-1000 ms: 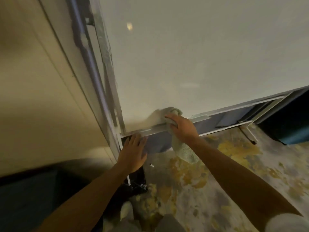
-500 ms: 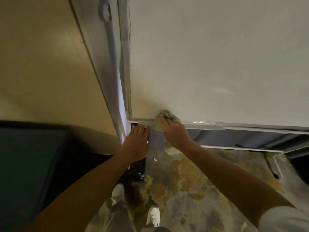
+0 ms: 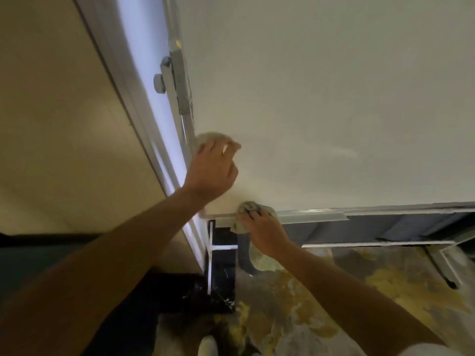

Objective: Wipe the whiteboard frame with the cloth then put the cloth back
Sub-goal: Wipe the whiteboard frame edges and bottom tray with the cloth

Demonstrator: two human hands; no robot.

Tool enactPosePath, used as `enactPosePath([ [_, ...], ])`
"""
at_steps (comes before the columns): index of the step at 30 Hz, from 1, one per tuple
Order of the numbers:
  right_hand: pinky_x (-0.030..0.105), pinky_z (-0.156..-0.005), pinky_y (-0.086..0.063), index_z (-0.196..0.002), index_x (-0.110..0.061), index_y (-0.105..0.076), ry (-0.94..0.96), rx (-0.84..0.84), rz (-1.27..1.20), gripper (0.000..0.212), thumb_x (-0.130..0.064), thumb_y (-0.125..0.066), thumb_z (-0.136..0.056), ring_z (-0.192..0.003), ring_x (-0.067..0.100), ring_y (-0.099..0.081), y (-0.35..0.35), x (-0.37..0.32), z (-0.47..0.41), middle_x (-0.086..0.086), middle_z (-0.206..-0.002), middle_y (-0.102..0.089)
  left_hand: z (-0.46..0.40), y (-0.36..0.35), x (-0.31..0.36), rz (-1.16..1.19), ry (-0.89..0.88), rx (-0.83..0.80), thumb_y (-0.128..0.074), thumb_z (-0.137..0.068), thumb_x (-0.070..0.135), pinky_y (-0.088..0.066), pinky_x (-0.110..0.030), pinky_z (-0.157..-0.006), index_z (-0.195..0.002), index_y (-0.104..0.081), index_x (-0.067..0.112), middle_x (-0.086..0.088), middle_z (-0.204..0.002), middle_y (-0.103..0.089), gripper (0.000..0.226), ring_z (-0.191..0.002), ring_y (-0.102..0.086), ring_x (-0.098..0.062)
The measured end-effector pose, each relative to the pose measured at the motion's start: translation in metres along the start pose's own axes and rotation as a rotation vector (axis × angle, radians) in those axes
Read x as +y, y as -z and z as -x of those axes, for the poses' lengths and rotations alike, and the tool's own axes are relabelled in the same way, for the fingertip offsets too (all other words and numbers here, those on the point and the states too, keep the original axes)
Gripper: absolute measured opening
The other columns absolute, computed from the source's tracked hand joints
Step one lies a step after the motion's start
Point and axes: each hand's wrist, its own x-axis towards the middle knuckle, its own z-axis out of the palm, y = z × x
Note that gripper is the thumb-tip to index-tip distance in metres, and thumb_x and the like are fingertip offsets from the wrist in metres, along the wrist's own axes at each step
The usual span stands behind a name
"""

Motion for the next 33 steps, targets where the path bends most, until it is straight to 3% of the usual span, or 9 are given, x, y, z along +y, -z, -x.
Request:
enactPosePath([
  [1, 0.045, -0.102, -0.046, -0.149, -0.022, -0.040, -0.016, 0.005, -0.020, 0.062, -0.008, -0.056, -0.090, -0.117, 0.034, -0.056, 0.000, -0.001, 0.001, 0.009, -0.133, -0.060, -0.038, 0.021, -0.003, -0.086, -0.092, 0.193, -0.062, -0.089, 0.018, -0.046, -0.053, -0.108, -0.133, -0.065, 0.010, -0.017, -0.142, -0.063, 0.044, -0.133, -0.056, -0.039],
  [3, 0.045, -0.105, -0.044, -0.155, -0.021, -0.029, -0.057, -0.005, -0.063, 0.072, -0.008, -0.056, -0.090, -0.126, 0.034, -0.051, -0.002, -0.005, 0.003, 0.007, -0.144, -0.053, -0.106, 0.060, 0.001, -0.242, -0.234, 0.347, -0.057, -0.097, 0.034, -0.034, -0.065, -0.119, -0.146, -0.058, 0.012, -0.019, -0.158, -0.051, 0.054, -0.149, -0.043, -0.043],
  [6, 0.047, -0.107, -0.040, -0.157, -0.020, -0.018, -0.143, -0.024, -0.129, 0.079, -0.018, -0.060, -0.091, -0.136, 0.031, -0.042, -0.003, -0.009, -0.001, 0.004, -0.154, -0.042, -0.177, 0.098, 0.019, -0.387, -0.356, 0.329, -0.042, -0.105, 0.061, -0.014, -0.072, -0.124, -0.165, -0.031, 0.022, -0.018, -0.171, -0.030, 0.072, -0.158, -0.027, -0.047],
  [10, 0.050, -0.107, -0.040, -0.157, -0.023, -0.018, -0.149, -0.073, -0.114, 0.078, -0.033, -0.061, -0.093, -0.137, 0.035, -0.040, -0.005, -0.010, -0.011, 0.006, -0.153, -0.041, -0.213, 0.107, 0.019, -0.450, -0.333, 0.400, -0.021, -0.102, 0.079, -0.023, -0.075, -0.122, -0.167, -0.020, 0.031, -0.013, -0.174, -0.026, 0.081, -0.159, -0.026, -0.044],
  [13, 0.050, -0.100, -0.045, -0.155, -0.025, -0.019, -0.133, -0.083, -0.091, 0.071, -0.035, -0.056, -0.095, -0.128, 0.037, -0.047, -0.011, -0.012, -0.010, 0.007, -0.146, -0.047, -0.207, 0.089, 0.011, -0.466, -0.313, 0.327, -0.017, -0.101, 0.081, -0.017, -0.074, -0.124, -0.168, -0.012, 0.032, -0.012, -0.176, -0.017, 0.084, -0.161, -0.018, -0.043],
  [18, 0.049, -0.094, -0.049, -0.148, -0.025, -0.038, -0.141, -0.084, -0.100, 0.058, -0.034, -0.057, -0.094, -0.121, 0.037, -0.052, -0.013, -0.015, -0.009, 0.006, -0.137, -0.054, -0.189, 0.049, 0.003, -0.443, -0.295, 0.343, -0.022, -0.103, 0.078, -0.017, -0.076, -0.123, -0.167, -0.022, 0.030, -0.015, -0.175, -0.022, 0.081, -0.160, -0.020, -0.047],
  [23, 0.046, -0.085, -0.053, -0.140, -0.024, -0.047, -0.139, -0.108, -0.047, 0.052, -0.031, -0.062, -0.091, -0.114, 0.035, -0.057, -0.005, -0.025, -0.014, 0.004, -0.130, -0.059, -0.176, 0.040, -0.004, -0.428, -0.287, 0.334, -0.018, -0.103, 0.079, -0.015, -0.075, -0.124, -0.169, -0.010, 0.031, -0.013, -0.177, -0.014, 0.082, -0.161, -0.015, -0.046],
  [28, 0.039, -0.066, -0.057, -0.119, -0.027, -0.066, -0.090, -0.082, 0.085, 0.050, -0.031, -0.078, -0.071, -0.087, 0.028, -0.067, -0.006, -0.026, -0.024, -0.002, -0.099, -0.071, -0.199, 0.046, -0.028, -0.482, -0.398, 0.390, -0.019, -0.101, 0.080, -0.011, -0.075, -0.123, -0.169, -0.003, 0.035, -0.010, -0.178, -0.008, 0.083, -0.161, -0.014, -0.047],
  [33, 0.043, -0.069, -0.057, -0.120, -0.021, -0.062, 0.071, 0.012, 0.092, 0.045, -0.028, -0.073, -0.076, -0.087, 0.029, -0.066, -0.017, -0.035, -0.041, 0.000, -0.100, -0.070, -0.222, 0.045, -0.026, -0.445, -0.354, 0.462, -0.021, -0.099, 0.083, -0.017, -0.080, -0.120, -0.169, -0.007, 0.036, -0.007, -0.177, -0.014, 0.085, -0.160, -0.019, -0.048],
])
